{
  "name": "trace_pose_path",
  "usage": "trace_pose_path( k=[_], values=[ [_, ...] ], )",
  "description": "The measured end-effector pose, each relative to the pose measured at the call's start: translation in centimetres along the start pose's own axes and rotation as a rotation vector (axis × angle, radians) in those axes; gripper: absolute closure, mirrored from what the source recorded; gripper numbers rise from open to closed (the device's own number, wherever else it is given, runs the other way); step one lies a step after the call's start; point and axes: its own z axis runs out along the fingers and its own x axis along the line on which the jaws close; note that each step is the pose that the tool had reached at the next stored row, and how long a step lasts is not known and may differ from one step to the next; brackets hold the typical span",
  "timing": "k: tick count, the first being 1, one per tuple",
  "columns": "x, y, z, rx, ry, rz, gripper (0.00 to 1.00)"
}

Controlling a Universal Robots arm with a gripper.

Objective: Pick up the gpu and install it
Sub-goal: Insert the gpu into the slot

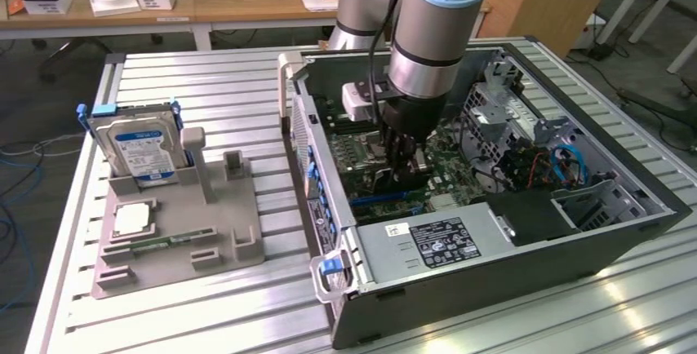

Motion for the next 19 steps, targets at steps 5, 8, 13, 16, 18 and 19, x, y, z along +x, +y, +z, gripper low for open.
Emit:
trace_pose_path(
  k=[5, 8, 13, 16, 18, 19],
  values=[
    [-0.02, 0.06, 0.30, 0.0000, 0.0000, 0.000, 0.74],
    [-0.01, 0.08, 0.35, -0.0001, 0.0001, 0.000, 0.74],
    [-0.02, 0.07, 0.37, 0.0000, -0.0001, 0.000, 0.74],
    [-0.02, 0.14, 0.39, 0.0002, -0.0003, 0.000, 0.74],
    [-0.02, 0.26, 0.42, 0.0003, -0.0004, 0.000, 0.74],
    [-0.02, 0.34, 0.46, 0.0002, -0.0002, 0.000, 0.74]
  ],
)
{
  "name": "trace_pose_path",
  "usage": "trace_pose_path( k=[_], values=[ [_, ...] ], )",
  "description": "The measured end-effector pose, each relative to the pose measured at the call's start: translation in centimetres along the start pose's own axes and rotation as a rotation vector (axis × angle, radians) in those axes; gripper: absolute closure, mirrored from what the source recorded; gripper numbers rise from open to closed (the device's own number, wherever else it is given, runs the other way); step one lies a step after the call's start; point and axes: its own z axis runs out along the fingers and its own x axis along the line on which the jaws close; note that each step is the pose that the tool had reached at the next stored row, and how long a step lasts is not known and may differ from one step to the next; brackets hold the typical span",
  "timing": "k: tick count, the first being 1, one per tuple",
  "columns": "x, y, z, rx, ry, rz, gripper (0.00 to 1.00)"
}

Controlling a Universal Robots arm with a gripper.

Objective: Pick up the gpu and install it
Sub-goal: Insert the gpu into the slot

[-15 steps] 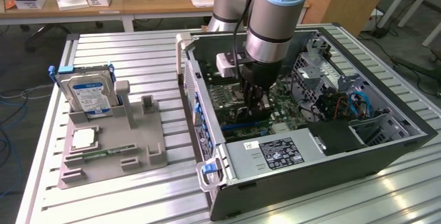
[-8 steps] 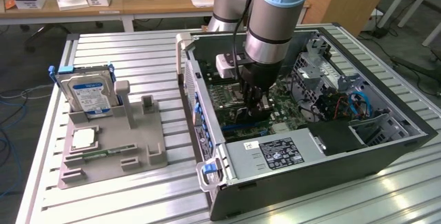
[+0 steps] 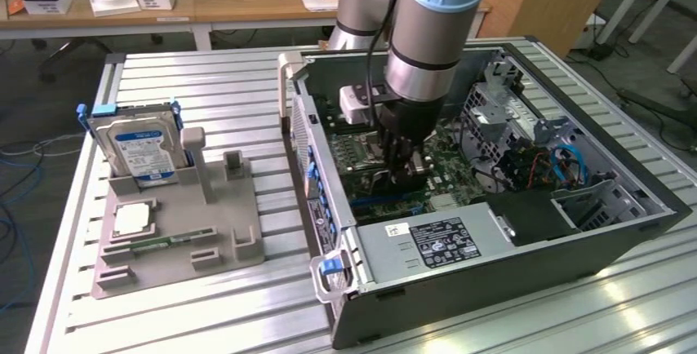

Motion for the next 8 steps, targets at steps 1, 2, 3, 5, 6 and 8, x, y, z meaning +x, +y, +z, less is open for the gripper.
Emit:
trace_pose_path(
  k=[1, 2, 3, 5, 6, 8],
  values=[
    [0.01, 0.01, 0.02, -0.0001, 0.0002, 0.000, 0.74],
    [0.01, 0.01, 0.02, -0.0001, 0.0002, 0.000, 0.74],
    [0.01, 0.01, 0.01, -0.0003, 0.0003, 0.000, 0.74],
    [0.01, 0.02, 0.02, -0.0002, 0.0002, 0.000, 0.74],
    [0.00, 0.02, 0.02, -0.0002, 0.0002, 0.000, 0.74],
    [-0.01, 0.02, 0.05, -0.0001, 0.0001, 0.000, 0.74]
  ],
)
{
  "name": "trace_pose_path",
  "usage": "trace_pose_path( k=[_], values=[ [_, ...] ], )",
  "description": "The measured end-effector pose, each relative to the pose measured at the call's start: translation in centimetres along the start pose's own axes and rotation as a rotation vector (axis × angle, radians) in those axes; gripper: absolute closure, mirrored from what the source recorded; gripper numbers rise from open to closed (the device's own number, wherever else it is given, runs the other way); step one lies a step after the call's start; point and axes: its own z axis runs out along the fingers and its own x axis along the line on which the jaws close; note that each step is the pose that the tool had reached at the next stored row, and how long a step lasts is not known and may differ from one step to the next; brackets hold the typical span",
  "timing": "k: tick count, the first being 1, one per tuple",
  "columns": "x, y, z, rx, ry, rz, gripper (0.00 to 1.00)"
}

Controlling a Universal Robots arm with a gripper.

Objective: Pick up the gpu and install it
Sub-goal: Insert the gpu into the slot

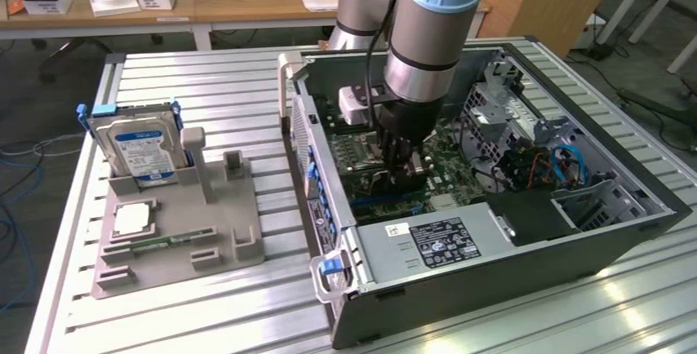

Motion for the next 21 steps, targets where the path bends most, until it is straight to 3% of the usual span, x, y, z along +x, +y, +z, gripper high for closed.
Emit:
trace_pose_path(
  k=[21],
  values=[
    [-0.18, 0.22, 0.98, -0.0001, 0.0001, -0.004, 0.74]
  ],
)
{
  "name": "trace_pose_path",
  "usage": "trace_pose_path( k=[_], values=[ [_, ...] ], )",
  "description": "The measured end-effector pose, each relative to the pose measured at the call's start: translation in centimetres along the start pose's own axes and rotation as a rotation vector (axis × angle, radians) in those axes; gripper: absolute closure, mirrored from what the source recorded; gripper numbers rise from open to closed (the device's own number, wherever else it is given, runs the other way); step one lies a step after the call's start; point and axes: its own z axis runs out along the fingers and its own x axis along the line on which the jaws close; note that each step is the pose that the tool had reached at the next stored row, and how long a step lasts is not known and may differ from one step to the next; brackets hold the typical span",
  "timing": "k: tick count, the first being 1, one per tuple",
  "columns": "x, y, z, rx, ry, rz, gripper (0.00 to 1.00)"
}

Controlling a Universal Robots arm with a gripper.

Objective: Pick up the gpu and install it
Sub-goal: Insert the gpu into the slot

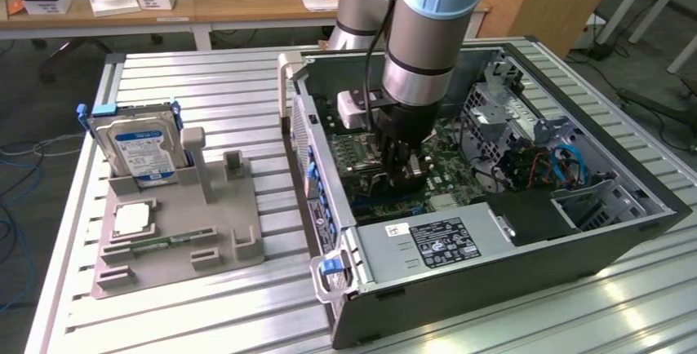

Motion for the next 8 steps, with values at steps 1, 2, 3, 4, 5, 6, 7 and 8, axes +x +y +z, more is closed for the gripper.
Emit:
trace_pose_path(
  k=[1, 2, 3, 4, 5, 6, 7, 8],
  values=[
    [0.00, 0.08, 0.14, -0.0003, 0.0006, 0.000, 0.74],
    [0.01, 0.15, 0.30, -0.0005, 0.0011, 0.000, 0.74],
    [0.01, 0.16, 0.33, -0.0005, 0.0011, 0.000, 0.74],
    [0.01, 0.16, 0.35, -0.0004, 0.0009, 0.000, 0.74],
    [0.01, 0.17, 0.38, -0.0002, 0.0004, 0.000, 0.74],
    [0.00, 0.17, 0.38, -0.0001, 0.0001, 0.000, 0.74],
    [0.00, 0.17, 0.38, 0.0000, 0.0000, 0.000, 0.74],
    [0.00, 0.17, 0.38, 0.0000, 0.0000, 0.000, 0.74]
  ],
)
